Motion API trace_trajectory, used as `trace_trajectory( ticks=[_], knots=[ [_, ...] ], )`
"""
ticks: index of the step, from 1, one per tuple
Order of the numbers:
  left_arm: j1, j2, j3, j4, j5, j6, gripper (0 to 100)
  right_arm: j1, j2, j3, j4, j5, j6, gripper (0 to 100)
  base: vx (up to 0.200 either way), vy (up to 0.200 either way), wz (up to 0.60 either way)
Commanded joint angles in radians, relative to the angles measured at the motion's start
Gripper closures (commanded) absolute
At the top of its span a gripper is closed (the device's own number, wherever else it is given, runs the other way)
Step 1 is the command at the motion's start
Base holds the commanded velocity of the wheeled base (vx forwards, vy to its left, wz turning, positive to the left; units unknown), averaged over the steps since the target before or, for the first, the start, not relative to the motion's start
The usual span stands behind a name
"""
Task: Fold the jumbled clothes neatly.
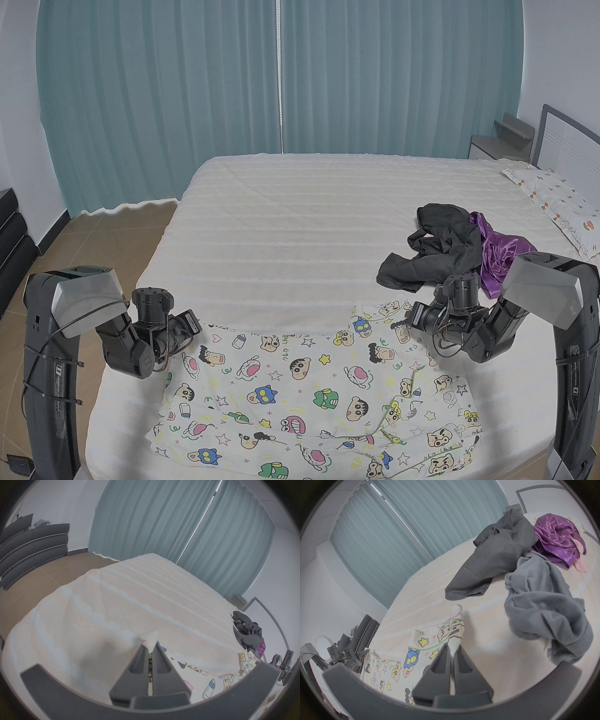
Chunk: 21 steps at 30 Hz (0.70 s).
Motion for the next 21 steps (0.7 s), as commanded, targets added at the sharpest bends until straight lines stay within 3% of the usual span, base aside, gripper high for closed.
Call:
trace_trajectory(
  ticks=[1, 4, 9, 21],
  knots=[
    [0.004, -0.064, 0.054, 0.000, -0.054, 0.001, 100, 0.001, -0.066, 0.057, -0.002, 0.006, 0.002, 100, 0.000, 0.000, 0.00],
    [0.014, -0.107, 0.084, 0.000, -0.105, 0.001, 100, 0.001, -0.107, 0.097, -0.002, 0.021, 0.002, 100, 0.000, 0.000, 0.00],
    [0.029, -0.141, 0.092, 0.000, -0.114, 0.004, 100, 0.005, -0.185, 0.178, -0.022, 0.066, 0.002, 100, 0.000, 0.000, 0.00],
    [0.077, -0.227, 0.193, -0.009, -0.134, 0.004, 100, 0.011, -0.236, 0.372, -0.229, 0.067, -0.001, 100, 0.000, 0.000, 0.00]
  ],
)
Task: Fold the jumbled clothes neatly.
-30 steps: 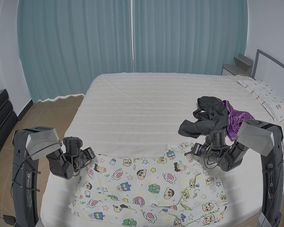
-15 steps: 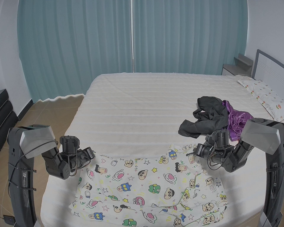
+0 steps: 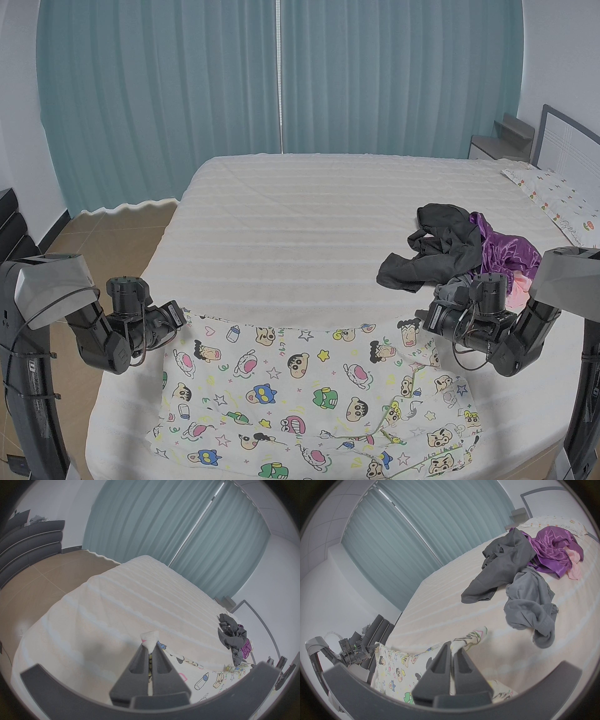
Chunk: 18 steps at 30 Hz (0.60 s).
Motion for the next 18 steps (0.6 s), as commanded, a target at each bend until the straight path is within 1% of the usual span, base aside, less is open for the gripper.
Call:
trace_trajectory(
  ticks=[1, 4, 7, 9, 12, 13, 14, 18],
  knots=[
    [0.022, -0.060, 0.059, -0.006, -0.016, 0.000, 100, 0.004, -0.047, 0.083, -0.046, 0.002, -0.002, 100, 0.000, 0.000, 0.00],
    [0.031, -0.073, 0.079, -0.008, -0.022, 0.001, 100, 0.021, -0.071, 0.130, -0.075, 0.012, -0.002, 100, 0.000, 0.000, 0.00],
    [0.040, -0.093, 0.113, -0.008, -0.031, 0.001, 100, 0.030, -0.116, 0.196, -0.112, 0.039, 0.000, 100, 0.000, 0.000, 0.00],
    [0.042, -0.106, 0.142, -0.010, -0.048, 0.001, 100, 0.035, -0.132, 0.219, -0.120, 0.045, 0.000, 100, 0.000, 0.000, 0.00],
    [0.046, -0.140, 0.205, -0.019, -0.095, 0.008, 100, 0.035, -0.157, 0.256, -0.121, 0.052, -0.003, 100, 0.000, 0.000, 0.00],
    [0.046, -0.140, 0.205, -0.019, -0.095, 0.008, 100, 0.035, -0.157, 0.256, -0.121, 0.052, -0.003, 100, 0.000, 0.000, 0.00],
    [0.051, -0.157, 0.237, -0.030, -0.120, 0.008, 100, 0.033, -0.175, 0.287, -0.123, 0.068, -0.006, 100, 0.000, 0.000, 0.00],
    [0.059, -0.166, 0.274, -0.054, -0.125, 0.011, 100, 0.033, -0.211, 0.350, -0.123, 0.101, -0.009, 100, 0.000, 0.000, 0.00]
  ],
)
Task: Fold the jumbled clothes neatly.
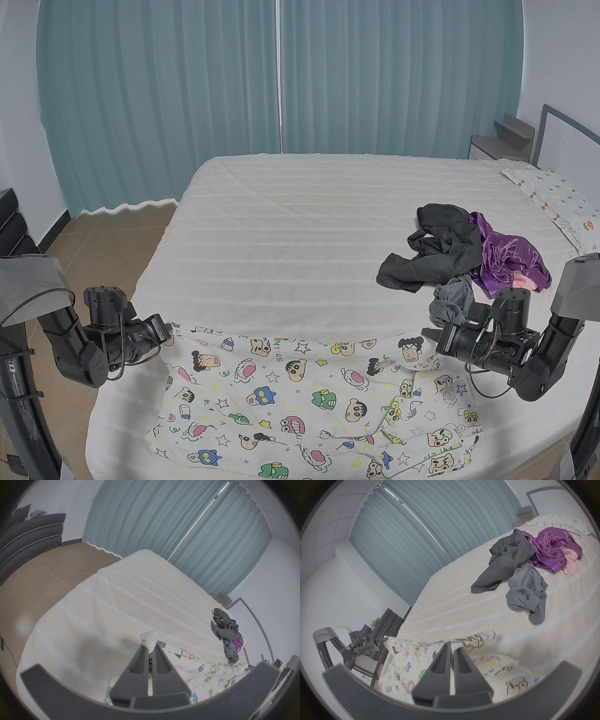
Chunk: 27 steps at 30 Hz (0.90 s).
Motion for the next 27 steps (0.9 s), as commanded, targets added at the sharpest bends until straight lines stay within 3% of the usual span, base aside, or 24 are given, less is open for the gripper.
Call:
trace_trajectory(
  ticks=[1, 6, 8, 13, 19, 27],
  knots=[
    [0.014, -0.039, 0.066, -0.032, -0.012, 0.003, 100, 0.001, -0.071, 0.089, -0.003, 0.040, -0.002, 100, 0.000, 0.000, 0.00],
    [0.027, -0.033, 0.118, -0.073, -0.017, 0.058, 100, 0.001, -0.073, 0.162, -0.072, 0.066, -0.004, 100, 0.000, 0.000, 0.00],
    [0.042, -0.033, 0.183, -0.118, -0.060, 0.124, 100, 0.001, -0.048, 0.222, -0.154, 0.067, -0.002, 100, 0.000, 0.000, 0.00],
    [0.051, -0.033, 0.256, -0.179, -0.094, 0.168, 100, 0.002, 0.015, 0.319, -0.290, 0.089, -0.005, 100, 0.000, 0.000, 0.00],
    [0.056, -0.030, 0.299, -0.199, -0.101, 0.199, 100, -0.004, 0.038, 0.366, -0.290, 0.130, -0.071, 100, 0.000, 0.000, 0.00],
    [0.070, -0.027, 0.356, -0.199, -0.152, 0.273, 100, -0.008, 0.035, 0.366, -0.246, 0.132, -0.091, 100, 0.000, 0.000, 0.00]
  ],
)
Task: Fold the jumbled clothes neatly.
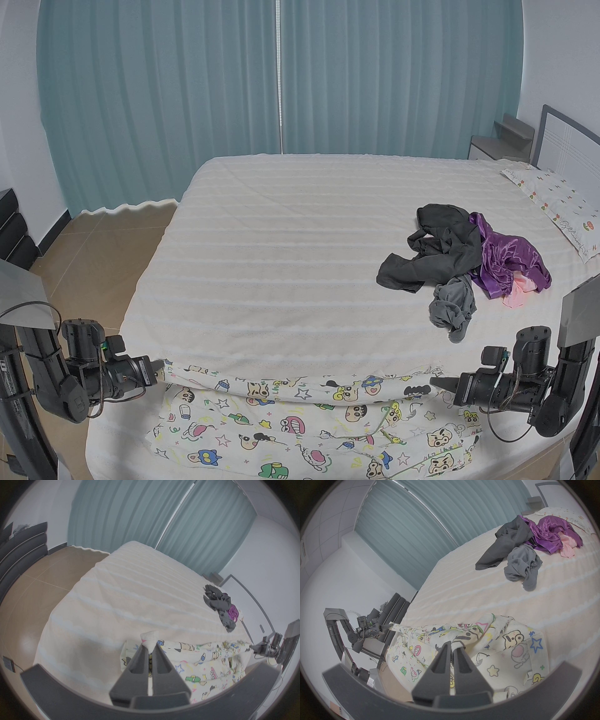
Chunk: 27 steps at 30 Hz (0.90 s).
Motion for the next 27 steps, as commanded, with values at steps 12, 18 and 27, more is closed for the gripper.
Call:
trace_trajectory(
  ticks=[12, 18, 27],
  knots=[
    [0.020, 0.078, 0.045, 0.000, -0.010, 0.066, 100, -0.008, 0.047, 0.020, 0.187, -0.010, -0.158, 100, 0.000, 0.000, 0.00],
    [0.022, 0.118, 0.073, 0.000, -0.015, 0.138, 100, -0.026, 0.090, 0.020, 0.220, -0.047, -0.220, 100, 0.000, 0.000, 0.00],
    [0.022, 0.138, 0.094, 0.000, -0.056, 0.190, 100, -0.021, 0.134, 0.020, 0.259, -0.051, -0.258, 100, 0.000, 0.000, 0.00]
  ],
)
